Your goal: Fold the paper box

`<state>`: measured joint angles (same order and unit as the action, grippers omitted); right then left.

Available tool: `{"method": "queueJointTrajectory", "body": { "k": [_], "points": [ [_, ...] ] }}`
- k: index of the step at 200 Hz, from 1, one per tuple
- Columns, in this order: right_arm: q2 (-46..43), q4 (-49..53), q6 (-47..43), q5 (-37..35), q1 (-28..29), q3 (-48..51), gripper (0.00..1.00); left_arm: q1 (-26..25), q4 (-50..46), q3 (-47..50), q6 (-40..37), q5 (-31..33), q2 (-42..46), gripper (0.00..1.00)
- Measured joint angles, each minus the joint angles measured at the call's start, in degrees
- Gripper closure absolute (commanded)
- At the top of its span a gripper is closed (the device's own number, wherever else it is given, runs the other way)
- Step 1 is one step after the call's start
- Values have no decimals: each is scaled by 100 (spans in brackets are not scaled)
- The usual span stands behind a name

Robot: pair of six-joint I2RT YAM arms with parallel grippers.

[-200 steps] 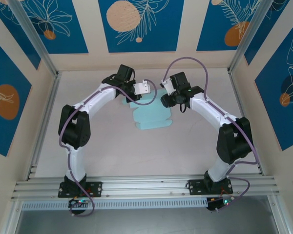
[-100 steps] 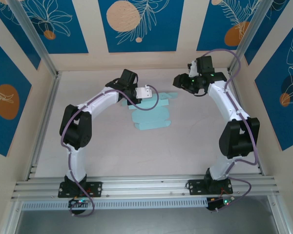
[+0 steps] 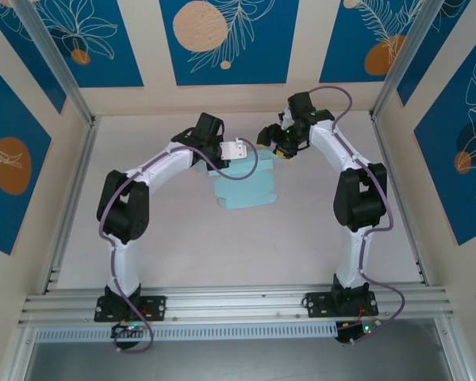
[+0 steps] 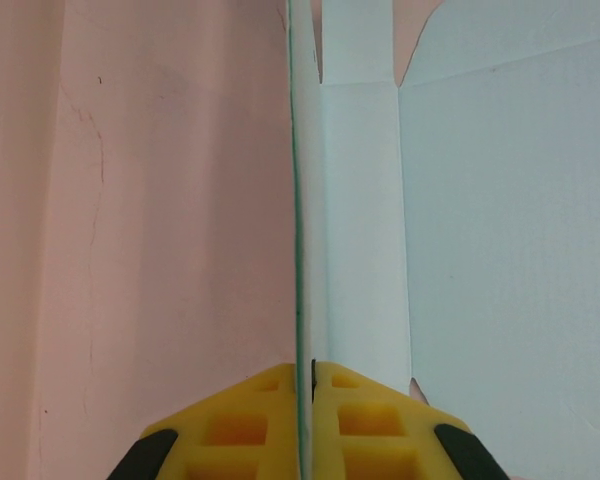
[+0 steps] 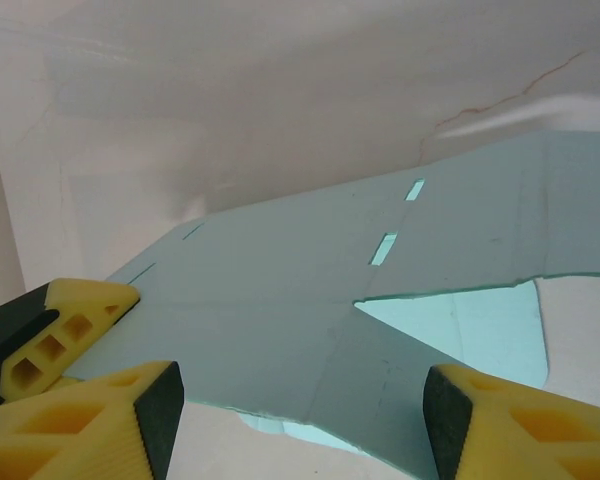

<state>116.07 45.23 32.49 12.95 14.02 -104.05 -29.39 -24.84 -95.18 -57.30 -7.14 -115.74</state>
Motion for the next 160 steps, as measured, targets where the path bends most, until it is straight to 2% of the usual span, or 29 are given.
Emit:
{"method": "queueJointTrajectory", "body": {
  "k": [46,96,160],
  "points": [
    [-2,-243,358,376,0,168,29,0,44,4,50,42,0,99],
    [0,-455,715,540,2,374,36,-2,44,22,153,39,0,96],
    [157,-627,933,704,7,310,32,-11,44,33,151,39,0,94]
  ]
}}
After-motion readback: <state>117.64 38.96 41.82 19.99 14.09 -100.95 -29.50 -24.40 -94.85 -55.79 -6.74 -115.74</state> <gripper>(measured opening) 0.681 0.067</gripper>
